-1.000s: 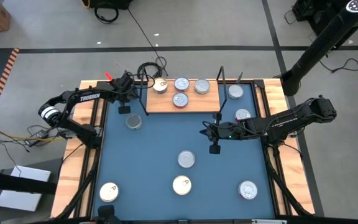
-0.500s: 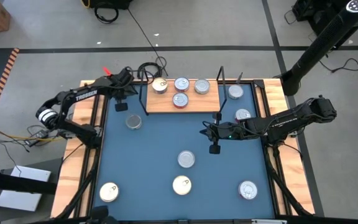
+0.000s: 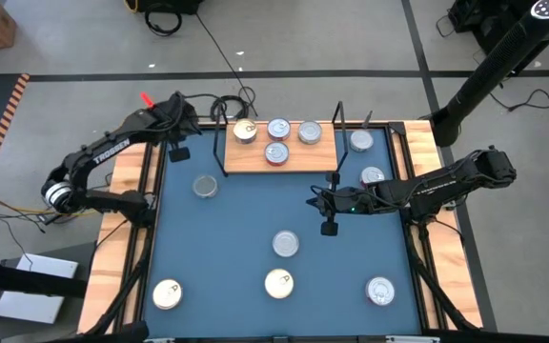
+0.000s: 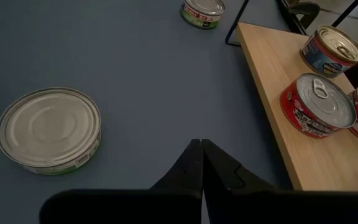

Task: Stack canned seafood by type on shelf
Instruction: Put the top blue tuna can on the shelf

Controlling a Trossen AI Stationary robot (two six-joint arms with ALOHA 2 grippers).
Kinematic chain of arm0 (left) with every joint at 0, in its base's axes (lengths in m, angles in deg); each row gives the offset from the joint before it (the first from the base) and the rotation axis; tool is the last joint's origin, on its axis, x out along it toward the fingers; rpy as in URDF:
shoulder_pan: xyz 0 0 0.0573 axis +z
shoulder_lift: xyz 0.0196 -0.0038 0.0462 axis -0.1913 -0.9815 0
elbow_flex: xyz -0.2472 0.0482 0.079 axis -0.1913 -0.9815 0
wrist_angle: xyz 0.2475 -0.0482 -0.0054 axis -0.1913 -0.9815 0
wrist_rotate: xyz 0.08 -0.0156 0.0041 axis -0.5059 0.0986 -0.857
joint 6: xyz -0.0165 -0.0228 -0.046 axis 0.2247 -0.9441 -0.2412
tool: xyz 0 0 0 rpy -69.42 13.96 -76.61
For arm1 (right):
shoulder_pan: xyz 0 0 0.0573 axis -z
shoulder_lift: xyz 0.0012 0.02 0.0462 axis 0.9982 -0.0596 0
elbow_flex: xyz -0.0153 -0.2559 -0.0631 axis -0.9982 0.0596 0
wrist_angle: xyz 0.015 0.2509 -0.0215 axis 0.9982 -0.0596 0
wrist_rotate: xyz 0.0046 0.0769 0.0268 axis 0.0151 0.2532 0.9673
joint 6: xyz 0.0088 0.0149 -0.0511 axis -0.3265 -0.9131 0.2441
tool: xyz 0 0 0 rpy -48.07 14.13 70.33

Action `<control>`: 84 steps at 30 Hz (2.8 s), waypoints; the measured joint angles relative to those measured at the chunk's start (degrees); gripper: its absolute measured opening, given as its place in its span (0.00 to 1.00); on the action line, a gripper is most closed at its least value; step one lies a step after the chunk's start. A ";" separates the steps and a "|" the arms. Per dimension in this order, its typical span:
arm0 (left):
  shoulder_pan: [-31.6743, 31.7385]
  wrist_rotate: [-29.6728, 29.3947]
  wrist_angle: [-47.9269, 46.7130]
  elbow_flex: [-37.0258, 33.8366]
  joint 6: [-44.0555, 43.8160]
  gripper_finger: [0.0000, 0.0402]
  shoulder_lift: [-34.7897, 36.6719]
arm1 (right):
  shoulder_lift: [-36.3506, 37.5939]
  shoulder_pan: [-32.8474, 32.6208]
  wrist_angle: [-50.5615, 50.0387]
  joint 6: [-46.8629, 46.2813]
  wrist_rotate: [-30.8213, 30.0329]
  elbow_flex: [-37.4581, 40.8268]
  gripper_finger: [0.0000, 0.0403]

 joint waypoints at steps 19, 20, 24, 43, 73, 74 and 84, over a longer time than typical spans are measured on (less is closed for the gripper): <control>-9.50 -0.17 -9.35 16.11 -5.68 0.00 2.71 | 0.00 -0.02 0.00 -0.07 0.00 0.00 0.02; -10.11 -0.17 -9.55 16.65 -5.83 0.00 2.66 | 0.00 0.00 0.00 -0.04 0.00 0.00 0.02; -13.13 -0.20 -9.83 18.97 -6.79 0.00 1.97 | 0.00 0.00 0.00 -0.04 0.02 0.00 0.02; -28.34 -0.95 -10.07 30.86 -9.75 0.00 -11.14 | 0.00 0.00 -0.02 -0.02 0.01 0.00 0.02; -34.07 4.31 -1.81 21.37 -16.50 0.00 -23.81 | 0.00 -2.29 -3.06 -1.09 0.00 -0.02 0.02; -33.89 4.28 -1.79 21.22 -16.45 0.00 -23.99 | 0.00 -2.29 -3.04 -1.09 0.00 -0.02 0.02; -31.77 4.13 0.77 21.11 -15.78 0.00 -29.47 | 0.00 -2.29 -3.06 -1.09 0.00 -0.02 0.02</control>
